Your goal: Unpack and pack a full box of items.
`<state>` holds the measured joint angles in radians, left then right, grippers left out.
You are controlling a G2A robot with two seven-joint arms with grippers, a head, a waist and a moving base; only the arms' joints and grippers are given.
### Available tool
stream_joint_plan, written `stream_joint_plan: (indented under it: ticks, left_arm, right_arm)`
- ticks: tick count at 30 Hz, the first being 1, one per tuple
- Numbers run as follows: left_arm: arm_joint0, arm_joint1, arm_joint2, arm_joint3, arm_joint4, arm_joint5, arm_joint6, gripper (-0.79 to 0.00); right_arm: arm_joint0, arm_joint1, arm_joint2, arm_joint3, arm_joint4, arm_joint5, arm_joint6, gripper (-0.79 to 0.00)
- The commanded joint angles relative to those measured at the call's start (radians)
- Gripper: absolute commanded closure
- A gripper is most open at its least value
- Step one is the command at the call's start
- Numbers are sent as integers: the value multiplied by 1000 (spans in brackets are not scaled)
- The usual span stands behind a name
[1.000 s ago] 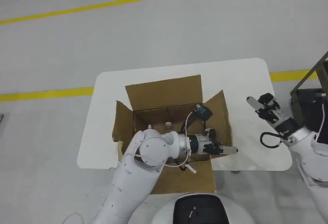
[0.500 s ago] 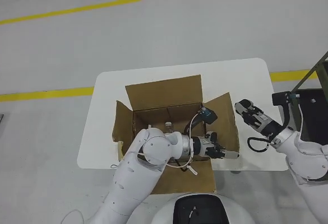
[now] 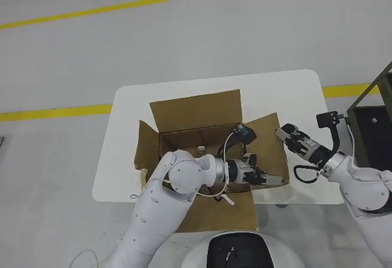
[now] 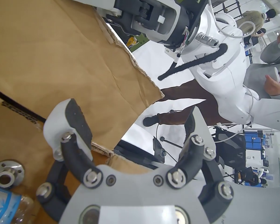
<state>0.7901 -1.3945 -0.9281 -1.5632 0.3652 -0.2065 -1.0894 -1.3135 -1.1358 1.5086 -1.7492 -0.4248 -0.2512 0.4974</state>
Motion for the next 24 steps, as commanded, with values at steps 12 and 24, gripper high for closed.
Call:
stream_joint_plan:
  ticks: [12,24]
  left_arm:
    - [54,41,-138,-52,165,26,101,-785]
    - [212,98,-306,-164,436,91,100,-785]
  right_arm:
    - [-17,-2,9,18,37,-14,-84,0]
    - [-51,-3,22,13,34,-52,-168,0]
